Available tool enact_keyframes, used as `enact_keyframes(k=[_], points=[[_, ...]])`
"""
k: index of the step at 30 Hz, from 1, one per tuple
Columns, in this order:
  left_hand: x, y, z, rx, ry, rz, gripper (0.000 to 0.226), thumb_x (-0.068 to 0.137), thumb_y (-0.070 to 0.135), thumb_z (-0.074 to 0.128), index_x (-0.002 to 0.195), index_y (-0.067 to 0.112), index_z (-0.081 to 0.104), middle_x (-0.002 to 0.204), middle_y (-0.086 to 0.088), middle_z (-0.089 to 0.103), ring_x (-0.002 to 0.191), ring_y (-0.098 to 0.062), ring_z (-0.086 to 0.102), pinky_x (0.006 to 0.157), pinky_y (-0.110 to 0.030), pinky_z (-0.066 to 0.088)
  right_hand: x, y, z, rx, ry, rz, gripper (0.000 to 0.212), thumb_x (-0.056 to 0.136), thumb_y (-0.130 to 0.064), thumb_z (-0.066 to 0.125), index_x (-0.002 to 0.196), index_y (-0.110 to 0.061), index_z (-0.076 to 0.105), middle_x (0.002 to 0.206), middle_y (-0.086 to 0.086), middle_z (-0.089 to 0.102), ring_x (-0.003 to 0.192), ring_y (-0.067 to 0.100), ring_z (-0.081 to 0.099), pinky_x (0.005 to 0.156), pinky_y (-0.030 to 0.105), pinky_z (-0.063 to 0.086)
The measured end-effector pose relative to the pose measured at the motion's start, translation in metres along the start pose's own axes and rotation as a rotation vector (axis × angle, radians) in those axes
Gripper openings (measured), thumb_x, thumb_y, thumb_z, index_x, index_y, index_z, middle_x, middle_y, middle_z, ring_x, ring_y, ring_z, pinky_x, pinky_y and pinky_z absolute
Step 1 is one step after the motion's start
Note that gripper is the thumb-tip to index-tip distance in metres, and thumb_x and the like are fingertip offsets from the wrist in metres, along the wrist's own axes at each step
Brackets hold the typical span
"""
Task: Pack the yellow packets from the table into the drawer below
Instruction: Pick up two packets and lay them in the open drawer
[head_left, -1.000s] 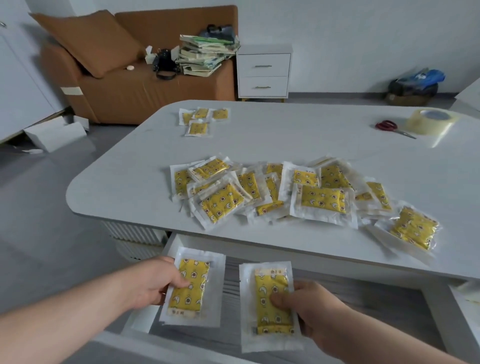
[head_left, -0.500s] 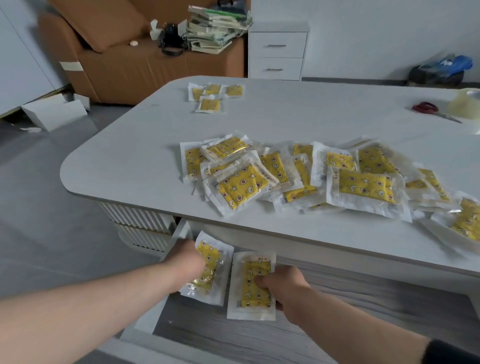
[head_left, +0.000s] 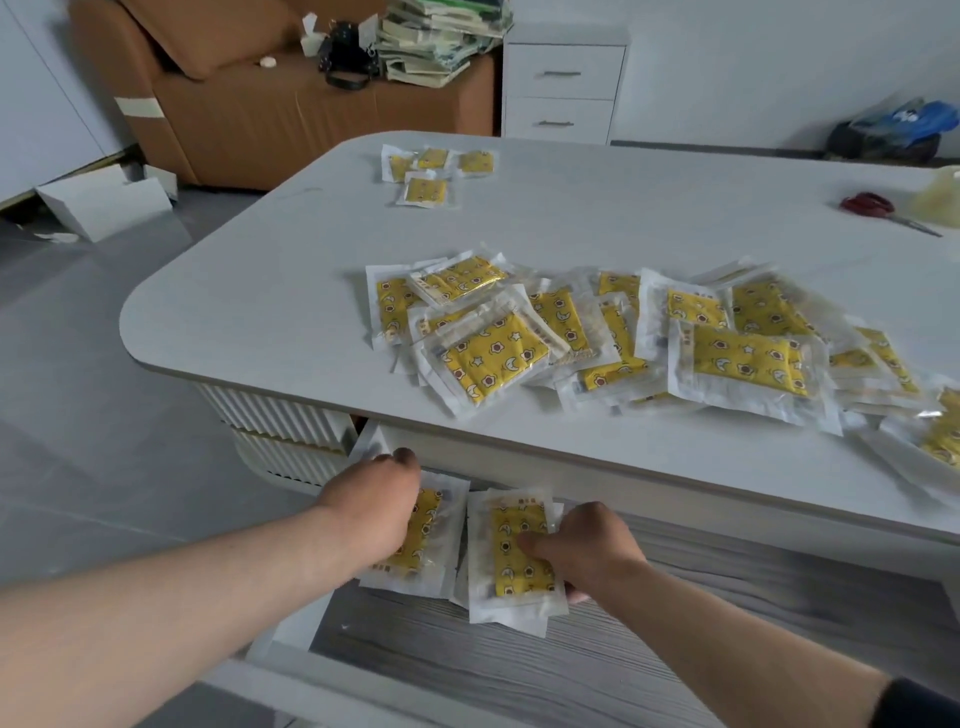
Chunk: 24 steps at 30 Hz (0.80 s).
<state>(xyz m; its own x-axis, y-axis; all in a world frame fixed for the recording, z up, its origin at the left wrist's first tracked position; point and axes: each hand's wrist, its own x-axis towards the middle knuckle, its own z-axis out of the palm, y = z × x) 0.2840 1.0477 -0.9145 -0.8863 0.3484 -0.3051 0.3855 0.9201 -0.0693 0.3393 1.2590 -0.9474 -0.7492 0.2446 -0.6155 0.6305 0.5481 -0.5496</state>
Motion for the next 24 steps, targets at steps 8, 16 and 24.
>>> enact_keyframes(k=[8,16,24], points=[[-0.008,-0.031,0.002,0.167,-0.126,0.489,0.063,0.079,0.063,0.055,0.133,0.031,0.047,0.137,0.013,0.042,0.129,-0.01,0.035,0.113,-0.031,0.025,-0.029,0.031,-0.005,-0.474,0.031,-0.438,0.05,0.084,-0.057,0.056,0.123,-0.029,0.042,0.087,-0.007,0.065,0.076,0.016,0.062,0.064,0.03,0.053],[-0.007,-0.029,0.01,0.252,-0.059,0.516,0.074,0.075,0.064,0.06,0.135,0.024,0.043,0.138,0.01,0.043,0.125,-0.014,0.041,0.112,-0.031,0.024,-0.036,0.029,0.013,-0.47,0.017,-0.455,0.069,0.08,-0.057,0.062,0.139,-0.031,0.036,0.119,-0.006,0.054,0.103,0.014,0.056,0.088,0.025,0.049],[-0.006,-0.031,0.016,0.285,0.018,0.528,0.057,0.074,0.047,0.058,0.123,0.021,0.046,0.125,0.005,0.049,0.11,-0.016,0.049,0.103,-0.032,0.033,-0.031,0.032,0.017,-0.66,0.065,-0.532,0.086,0.078,-0.071,0.053,0.147,-0.032,0.022,0.142,-0.001,0.024,0.134,0.02,0.025,0.114,0.032,0.028]])
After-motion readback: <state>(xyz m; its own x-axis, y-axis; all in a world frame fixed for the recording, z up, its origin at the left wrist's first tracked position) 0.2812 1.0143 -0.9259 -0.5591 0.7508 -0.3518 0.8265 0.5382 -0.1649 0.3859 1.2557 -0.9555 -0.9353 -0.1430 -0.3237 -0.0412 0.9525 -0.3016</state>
